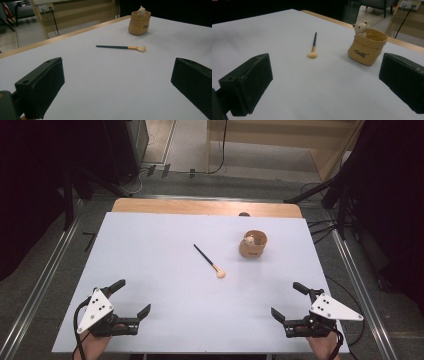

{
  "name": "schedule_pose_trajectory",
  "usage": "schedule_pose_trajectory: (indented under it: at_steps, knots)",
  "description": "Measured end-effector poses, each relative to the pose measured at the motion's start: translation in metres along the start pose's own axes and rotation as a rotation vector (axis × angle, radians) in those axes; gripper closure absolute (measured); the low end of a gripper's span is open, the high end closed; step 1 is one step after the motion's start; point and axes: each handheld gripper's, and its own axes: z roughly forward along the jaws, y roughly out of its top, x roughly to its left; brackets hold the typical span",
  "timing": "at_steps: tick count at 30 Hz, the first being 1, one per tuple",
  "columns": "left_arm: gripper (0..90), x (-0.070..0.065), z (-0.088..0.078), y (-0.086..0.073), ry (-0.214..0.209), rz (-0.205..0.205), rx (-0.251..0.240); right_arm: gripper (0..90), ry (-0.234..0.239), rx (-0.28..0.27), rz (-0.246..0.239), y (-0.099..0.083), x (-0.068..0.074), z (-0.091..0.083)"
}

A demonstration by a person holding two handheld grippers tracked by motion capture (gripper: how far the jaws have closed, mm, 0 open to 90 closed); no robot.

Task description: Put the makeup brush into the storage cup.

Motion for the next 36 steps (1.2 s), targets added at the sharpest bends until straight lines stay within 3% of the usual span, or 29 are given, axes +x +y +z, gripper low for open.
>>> schedule_pose_trajectory:
  at_steps: [10,18,36]
  knots:
    - [0.0,0.001,0.0,-0.001,0.002,-0.004,0.002,0.0,0.001,-0.005,0.001,0.001,0.0,0.0]
    - [0.0,0.0,-0.001,-0.001,0.0,0.003,-0.001,0.0,0.034,0.004,-0.013,0.004,0.005,0.01]
    - [0.0,0.0,0.003,-0.001,-0.007,0.003,0.007,0.0,0.057,0.006,-0.035,0.015,0.006,0.031]
